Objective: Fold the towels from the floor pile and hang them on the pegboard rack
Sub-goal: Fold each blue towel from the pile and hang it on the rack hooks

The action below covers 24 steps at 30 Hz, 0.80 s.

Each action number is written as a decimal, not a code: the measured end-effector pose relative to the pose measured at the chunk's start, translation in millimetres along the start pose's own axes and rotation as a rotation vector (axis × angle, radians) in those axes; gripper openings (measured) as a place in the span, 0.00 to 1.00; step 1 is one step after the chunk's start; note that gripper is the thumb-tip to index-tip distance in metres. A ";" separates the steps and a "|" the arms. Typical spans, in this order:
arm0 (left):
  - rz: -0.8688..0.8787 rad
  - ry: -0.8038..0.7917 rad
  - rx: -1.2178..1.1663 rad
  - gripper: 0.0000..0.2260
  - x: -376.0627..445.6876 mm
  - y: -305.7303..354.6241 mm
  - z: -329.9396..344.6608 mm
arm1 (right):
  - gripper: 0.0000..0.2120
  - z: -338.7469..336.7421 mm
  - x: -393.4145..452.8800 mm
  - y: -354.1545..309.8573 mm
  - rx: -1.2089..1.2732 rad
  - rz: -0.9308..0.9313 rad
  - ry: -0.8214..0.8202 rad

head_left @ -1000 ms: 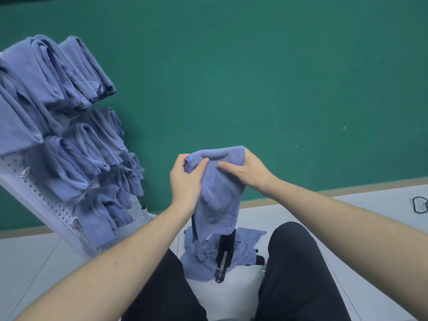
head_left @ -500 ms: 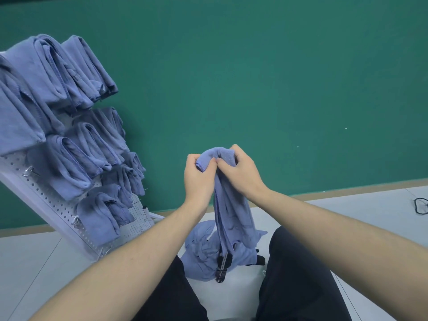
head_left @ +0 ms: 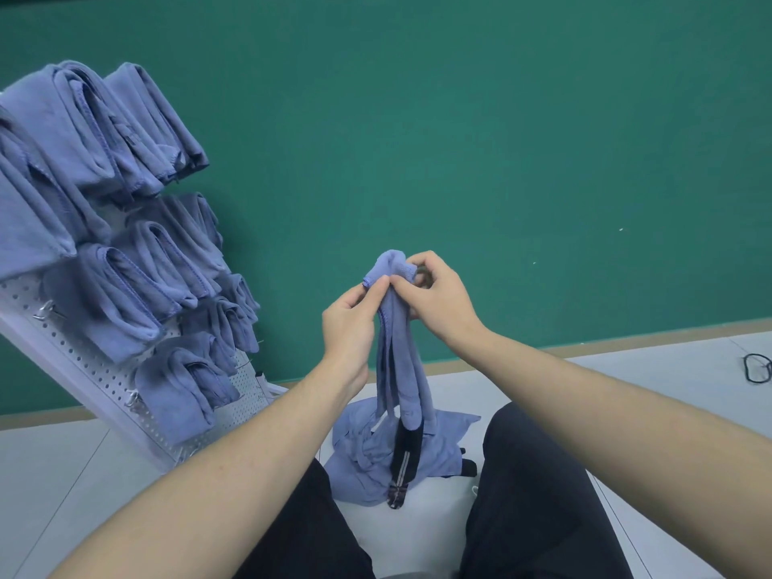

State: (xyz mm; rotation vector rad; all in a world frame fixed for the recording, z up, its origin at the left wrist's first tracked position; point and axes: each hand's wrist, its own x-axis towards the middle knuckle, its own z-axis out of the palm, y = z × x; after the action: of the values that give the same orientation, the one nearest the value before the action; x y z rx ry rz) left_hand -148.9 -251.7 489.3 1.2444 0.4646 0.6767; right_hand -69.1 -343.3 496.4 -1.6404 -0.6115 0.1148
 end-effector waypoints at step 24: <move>-0.157 -0.073 -0.070 0.12 17.6 7.7 1.1 | 0.27 -3.6 -18.1 22.4 0.008 0.060 -0.127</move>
State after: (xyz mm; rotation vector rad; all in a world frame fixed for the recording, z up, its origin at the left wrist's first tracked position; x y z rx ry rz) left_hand -137.2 -238.9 497.7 1.1493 0.4688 0.5089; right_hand -75.8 -355.5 470.9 -1.6531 -0.6578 0.2664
